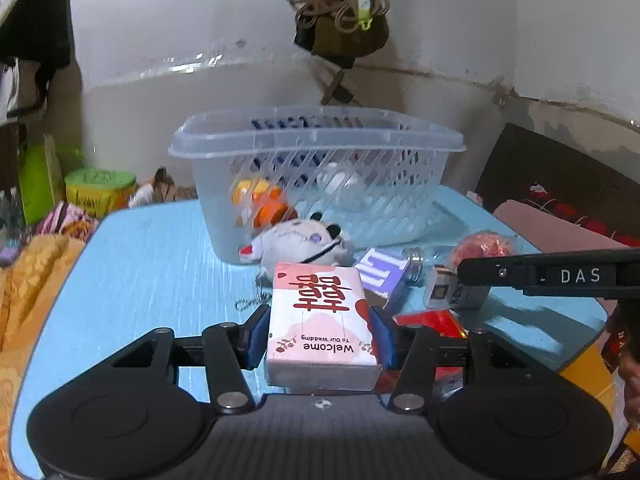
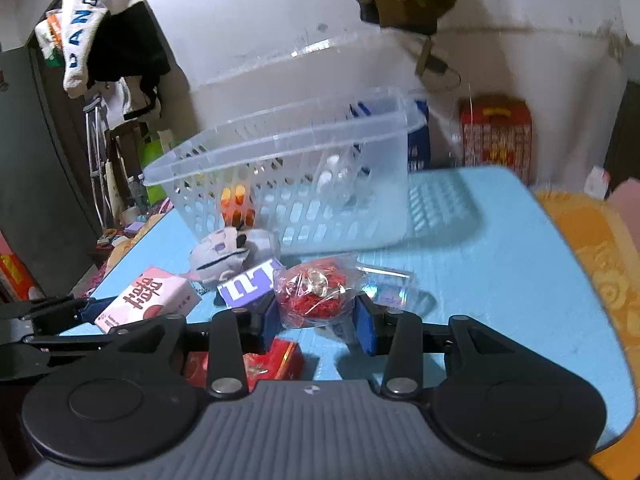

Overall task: Organize objects
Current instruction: 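Grasp the pink card box with the left gripper while the right grasps the red candy bag, then lift both items over the basket and release them inside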

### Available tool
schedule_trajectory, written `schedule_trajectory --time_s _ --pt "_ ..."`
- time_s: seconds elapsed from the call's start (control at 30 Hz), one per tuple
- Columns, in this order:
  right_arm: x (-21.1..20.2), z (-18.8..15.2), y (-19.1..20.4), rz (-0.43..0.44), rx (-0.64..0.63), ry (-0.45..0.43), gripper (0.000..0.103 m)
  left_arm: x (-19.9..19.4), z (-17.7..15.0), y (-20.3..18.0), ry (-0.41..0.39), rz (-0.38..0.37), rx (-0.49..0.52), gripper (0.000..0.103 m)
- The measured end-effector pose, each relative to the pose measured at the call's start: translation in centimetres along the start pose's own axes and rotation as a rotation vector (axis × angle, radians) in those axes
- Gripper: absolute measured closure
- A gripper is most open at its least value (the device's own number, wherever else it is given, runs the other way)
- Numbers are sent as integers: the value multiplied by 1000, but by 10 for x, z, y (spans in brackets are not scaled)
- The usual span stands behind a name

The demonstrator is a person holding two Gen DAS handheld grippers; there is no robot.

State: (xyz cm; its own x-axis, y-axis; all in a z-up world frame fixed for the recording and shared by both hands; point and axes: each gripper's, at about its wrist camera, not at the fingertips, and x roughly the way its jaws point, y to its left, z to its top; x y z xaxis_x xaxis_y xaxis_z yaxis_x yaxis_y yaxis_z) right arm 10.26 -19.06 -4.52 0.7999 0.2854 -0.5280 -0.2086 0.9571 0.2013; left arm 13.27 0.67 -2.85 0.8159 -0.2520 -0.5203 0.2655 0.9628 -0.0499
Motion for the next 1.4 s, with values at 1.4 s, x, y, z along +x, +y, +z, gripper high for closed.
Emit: schedule_trajectory --time_s 1.4 --pt "95 122 -14 3 -167 -147 53 99 158 30 -165 32 -149 45"
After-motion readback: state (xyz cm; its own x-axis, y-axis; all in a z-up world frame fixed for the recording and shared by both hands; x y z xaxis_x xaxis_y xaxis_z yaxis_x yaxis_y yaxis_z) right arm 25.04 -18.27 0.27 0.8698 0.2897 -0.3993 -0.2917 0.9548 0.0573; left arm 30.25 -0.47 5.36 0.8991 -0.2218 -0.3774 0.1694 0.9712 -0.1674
